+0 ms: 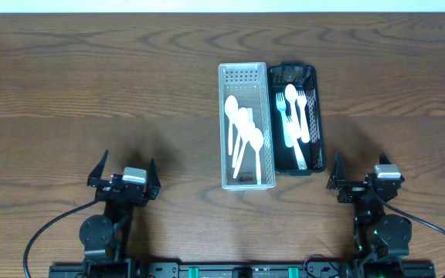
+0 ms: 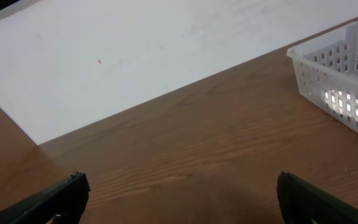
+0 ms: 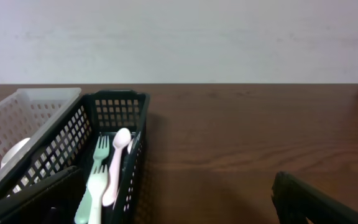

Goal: Pack container

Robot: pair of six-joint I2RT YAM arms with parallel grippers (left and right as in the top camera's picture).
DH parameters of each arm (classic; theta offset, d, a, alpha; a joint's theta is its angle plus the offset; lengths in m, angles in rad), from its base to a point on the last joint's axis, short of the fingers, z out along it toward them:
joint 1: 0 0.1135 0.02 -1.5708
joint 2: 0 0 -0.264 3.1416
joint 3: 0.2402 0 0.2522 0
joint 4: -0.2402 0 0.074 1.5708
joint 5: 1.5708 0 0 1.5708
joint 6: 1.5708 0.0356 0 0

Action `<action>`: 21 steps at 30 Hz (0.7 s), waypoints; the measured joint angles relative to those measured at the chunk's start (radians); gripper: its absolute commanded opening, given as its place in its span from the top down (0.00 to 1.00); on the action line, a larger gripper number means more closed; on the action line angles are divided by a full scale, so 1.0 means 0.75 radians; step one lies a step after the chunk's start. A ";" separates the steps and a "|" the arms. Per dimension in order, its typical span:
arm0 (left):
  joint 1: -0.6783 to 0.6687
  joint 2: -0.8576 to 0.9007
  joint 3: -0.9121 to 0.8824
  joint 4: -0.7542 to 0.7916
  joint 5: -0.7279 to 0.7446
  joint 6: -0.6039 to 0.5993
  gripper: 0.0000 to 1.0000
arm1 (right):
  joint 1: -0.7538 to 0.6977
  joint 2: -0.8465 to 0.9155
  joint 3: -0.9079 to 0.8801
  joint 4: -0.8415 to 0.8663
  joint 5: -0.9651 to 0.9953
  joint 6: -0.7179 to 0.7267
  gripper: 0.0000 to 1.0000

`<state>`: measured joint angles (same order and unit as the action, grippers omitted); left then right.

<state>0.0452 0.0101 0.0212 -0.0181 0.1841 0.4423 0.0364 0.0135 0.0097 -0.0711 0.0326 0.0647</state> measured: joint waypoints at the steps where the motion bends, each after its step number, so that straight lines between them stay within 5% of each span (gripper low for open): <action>1: 0.000 0.000 0.000 0.000 -0.001 0.000 0.02 | 0.000 0.000 0.000 -0.001 -0.001 -0.002 0.01; 21: 0.000 0.000 0.000 0.000 -0.001 0.000 0.02 | 0.000 0.000 0.000 -0.001 -0.010 -0.003 0.01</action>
<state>0.0452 0.0101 0.0212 -0.0181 0.1837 0.4423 0.0364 0.0135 0.0097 -0.0715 0.0250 0.0624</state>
